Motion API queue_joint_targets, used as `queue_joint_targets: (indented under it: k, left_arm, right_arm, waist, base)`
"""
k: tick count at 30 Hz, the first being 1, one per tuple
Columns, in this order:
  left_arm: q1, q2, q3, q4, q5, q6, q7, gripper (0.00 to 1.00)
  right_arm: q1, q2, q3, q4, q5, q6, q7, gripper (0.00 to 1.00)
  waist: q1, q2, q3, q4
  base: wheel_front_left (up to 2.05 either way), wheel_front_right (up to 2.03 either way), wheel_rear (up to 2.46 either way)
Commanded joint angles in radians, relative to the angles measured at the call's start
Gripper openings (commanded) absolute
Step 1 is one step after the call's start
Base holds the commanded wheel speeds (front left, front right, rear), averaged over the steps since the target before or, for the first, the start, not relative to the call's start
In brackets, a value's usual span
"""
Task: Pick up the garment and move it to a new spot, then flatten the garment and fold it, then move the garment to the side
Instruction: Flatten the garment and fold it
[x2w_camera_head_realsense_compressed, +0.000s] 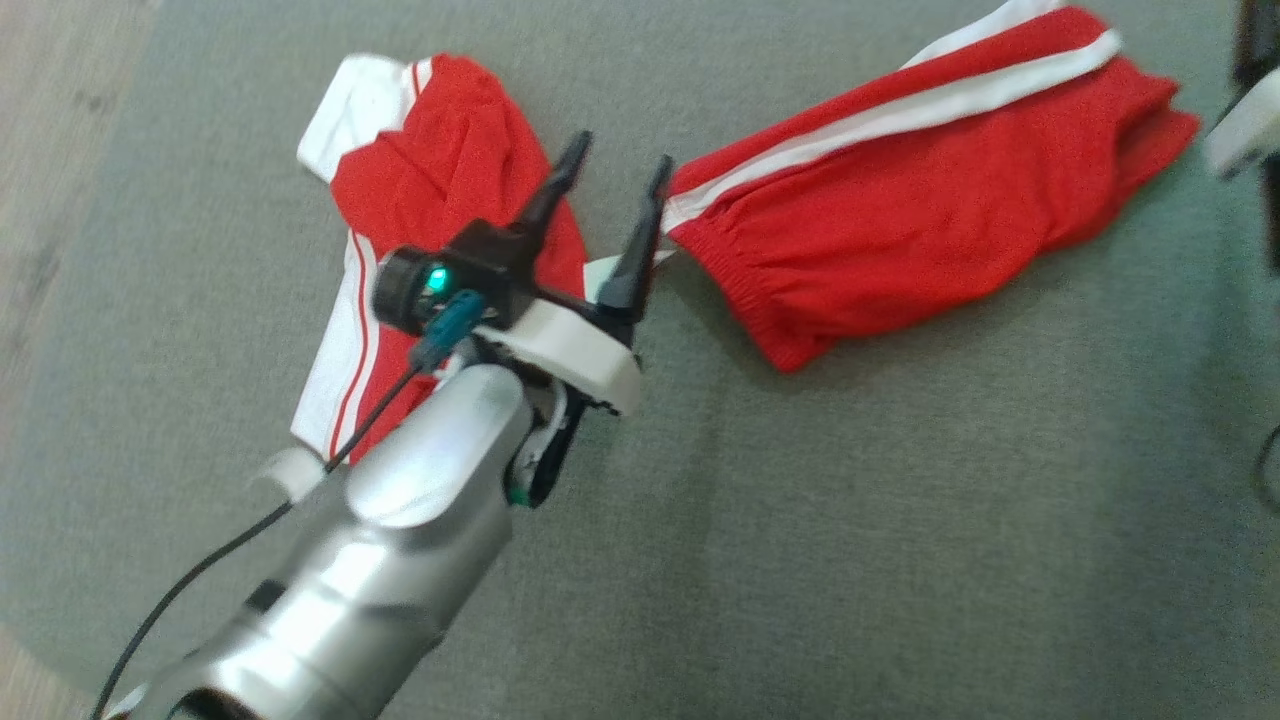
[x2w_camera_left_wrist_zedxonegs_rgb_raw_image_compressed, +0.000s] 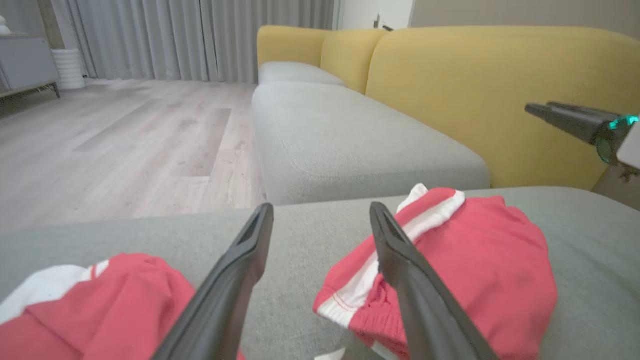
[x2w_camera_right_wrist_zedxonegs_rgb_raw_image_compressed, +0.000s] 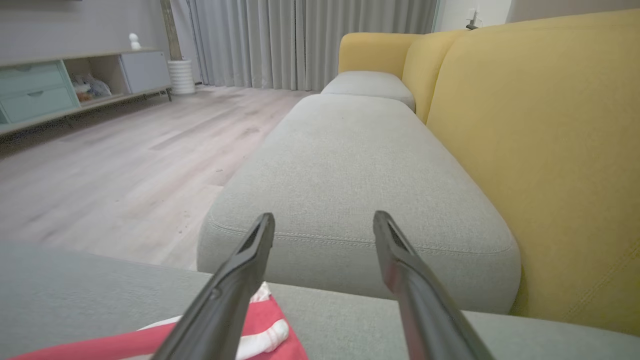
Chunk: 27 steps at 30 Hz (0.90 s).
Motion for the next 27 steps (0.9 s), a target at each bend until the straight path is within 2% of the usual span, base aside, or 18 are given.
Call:
queue_joint_targets:
  k: [1,7,10,15,17,22,27]
  left_arm:
    - [0.002,0.042,0.064,-0.056,0.028,0.016,-0.010,1.00]
    - [0.138,0.099,0.226,-0.228,0.126,0.062,-0.010,1.00]
    - [0.195,0.112,0.270,-0.269,0.161,0.071,-0.010,1.00]
    - [0.342,0.124,0.354,-0.315,0.225,0.084,-0.010,1.00]
    - [0.435,0.116,0.399,-0.326,0.250,0.088,-0.010,1.00]
    - [0.547,0.083,0.451,-0.330,0.282,0.063,-0.010,1.00]
    - [0.590,0.056,0.493,-0.330,0.319,0.029,-0.010,1.00]
  right_arm:
    - [0.042,0.032,0.003,-0.042,0.024,-0.002,-0.027,1.00]
    - [0.190,0.157,-0.040,-0.164,0.133,-0.002,-0.063,1.00]
    - [0.260,0.191,-0.032,-0.229,0.135,-0.002,-0.066,1.00]
    - [0.458,0.271,-0.033,-0.376,0.166,-0.002,-0.068,1.00]
    - [0.571,0.289,-0.013,-0.448,0.136,-0.002,-0.068,1.00]
    - [0.720,0.306,0.002,-0.551,0.135,-0.002,-0.068,1.00]
    - [0.797,0.308,0.025,-0.618,0.174,-0.002,-0.068,1.00]
  waist:
    - [0.0002,0.0000,-0.057,-0.037]
    - [0.0002,0.0000,-0.140,-0.099]
    - [0.0002,0.0000,-0.162,-0.117]
    - [0.0002,0.0000,-0.211,-0.167]
    - [0.0002,0.0000,-0.230,-0.189]
    - [0.0002,0.0000,-0.248,-0.206]
    - [0.0002,0.0000,-0.251,-0.208]
  base:
    - [0.00,0.00,0.00]
    - [0.00,0.00,0.00]
    - [0.00,0.00,0.00]
    - [0.00,0.00,0.00]
    - [0.00,0.00,0.00]
    - [0.00,0.00,0.00]
    - [0.00,0.00,0.00]
